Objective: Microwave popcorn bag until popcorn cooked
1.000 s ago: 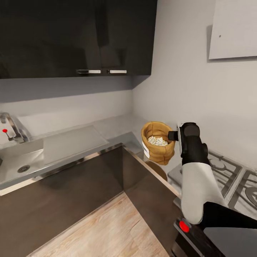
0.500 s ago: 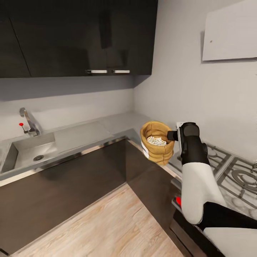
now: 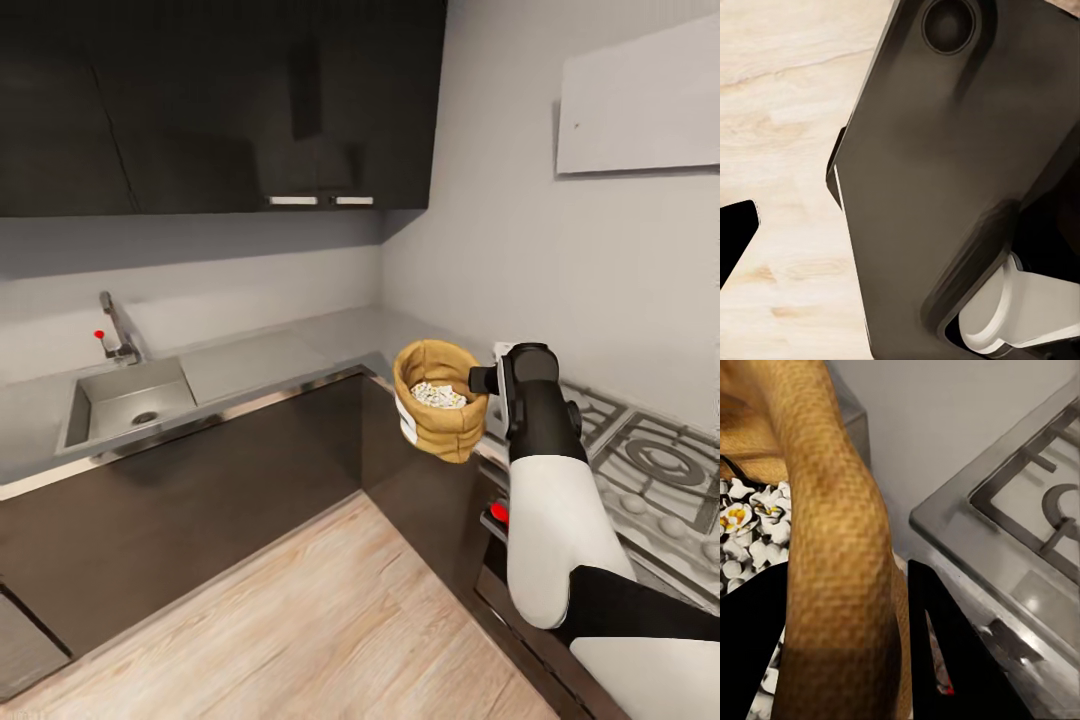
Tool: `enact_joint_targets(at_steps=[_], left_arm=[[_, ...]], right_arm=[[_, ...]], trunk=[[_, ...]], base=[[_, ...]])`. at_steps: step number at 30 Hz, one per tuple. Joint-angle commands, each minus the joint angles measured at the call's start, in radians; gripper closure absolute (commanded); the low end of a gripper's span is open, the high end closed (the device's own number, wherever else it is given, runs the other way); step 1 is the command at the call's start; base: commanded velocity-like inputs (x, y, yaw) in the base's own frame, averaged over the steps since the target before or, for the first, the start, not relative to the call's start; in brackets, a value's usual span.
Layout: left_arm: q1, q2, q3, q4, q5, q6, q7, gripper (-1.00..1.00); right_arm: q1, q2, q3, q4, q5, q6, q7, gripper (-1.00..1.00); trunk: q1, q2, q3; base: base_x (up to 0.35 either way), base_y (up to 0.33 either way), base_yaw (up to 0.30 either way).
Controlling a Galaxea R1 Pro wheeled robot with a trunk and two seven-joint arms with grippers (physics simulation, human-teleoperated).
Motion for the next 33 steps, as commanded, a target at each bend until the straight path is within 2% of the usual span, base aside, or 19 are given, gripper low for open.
enact_joint_targets(at_steps=[1, 5, 11, 33], left_arm=[[0.000, 0.000, -0.002, -0.001, 0.005, -0.002, 0.003, -1.00], [0.000, 0.001, -0.002, -0.001, 0.005, -0.002, 0.003, -1.00], [0.000, 0.003, -0.002, -0.001, 0.005, -0.002, 0.003, -1.00], [0.000, 0.002, -0.002, -0.001, 0.004, -0.002, 0.004, -1.00]], right_arm=[[-0.001, 0.001, -0.003, -0.001, 0.010, 0.003, 0.010, 1.00], [-0.001, 0.001, -0.003, -0.001, 0.011, 0.003, 0.010, 1.00], [-0.001, 0.002, -0.003, 0.000, 0.023, 0.003, 0.005, 1.00], [0.000, 0.003, -0.011, 0.008, 0.012, 0.003, 0.007, 1.00]], trunk=[[-0.001, -0.001, -0.001], [-0.001, -0.001, -0.001], [-0.001, -0.001, -0.001], [-0.001, -0.001, 0.005]], base=[[-0.346, 0.114, 0.000], [-0.284, 0.096, 0.000], [-0.008, 0.003, -0.029], [0.000, 0.000, -0.256]])
